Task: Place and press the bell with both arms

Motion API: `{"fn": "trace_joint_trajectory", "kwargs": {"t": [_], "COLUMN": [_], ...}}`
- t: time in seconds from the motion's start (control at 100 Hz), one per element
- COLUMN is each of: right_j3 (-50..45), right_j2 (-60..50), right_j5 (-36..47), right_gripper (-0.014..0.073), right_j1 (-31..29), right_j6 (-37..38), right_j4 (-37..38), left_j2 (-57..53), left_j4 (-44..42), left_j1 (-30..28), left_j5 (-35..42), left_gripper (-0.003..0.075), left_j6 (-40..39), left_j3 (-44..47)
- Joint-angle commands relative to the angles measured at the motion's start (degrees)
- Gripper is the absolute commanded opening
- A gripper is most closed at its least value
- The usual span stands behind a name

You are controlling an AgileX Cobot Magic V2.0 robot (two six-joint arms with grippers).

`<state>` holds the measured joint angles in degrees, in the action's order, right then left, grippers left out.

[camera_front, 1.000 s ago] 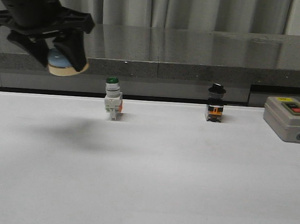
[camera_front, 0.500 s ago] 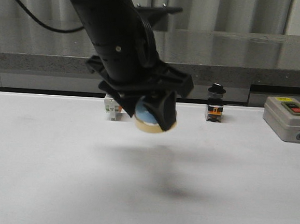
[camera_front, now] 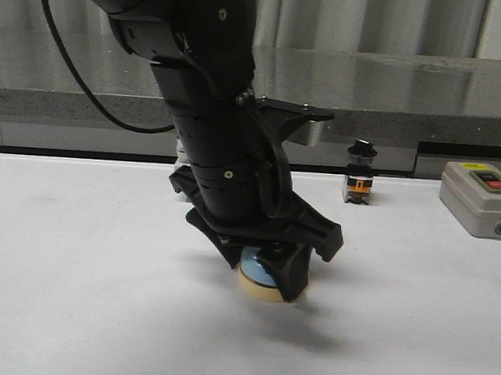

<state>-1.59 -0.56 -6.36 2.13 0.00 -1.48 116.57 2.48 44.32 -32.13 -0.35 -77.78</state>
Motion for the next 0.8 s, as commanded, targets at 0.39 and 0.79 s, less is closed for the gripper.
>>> {"fn": "trace_joint_trajectory", "kwargs": {"t": [0.39,0.79], "right_j3": [0.8,0.8], "right_j2": [-0.9,-0.9], "right_j5": [4.6,4.6], "right_gripper": [-0.006,-0.006], "right_j1": [-0.3,-0.3], "right_j6": [0.0,0.0], "right_j4": [-0.2,-0.2], "left_j2": [-4.5,-19.8], "left_j4": [1.0,1.0], "left_j1": [1.0,-3.3], "left_j5": [1.3,1.3], "left_gripper": [0.0673,0.0673], "left_j6": [-0.1,-1.2], "left_j3": [-1.5,-1.1]}}
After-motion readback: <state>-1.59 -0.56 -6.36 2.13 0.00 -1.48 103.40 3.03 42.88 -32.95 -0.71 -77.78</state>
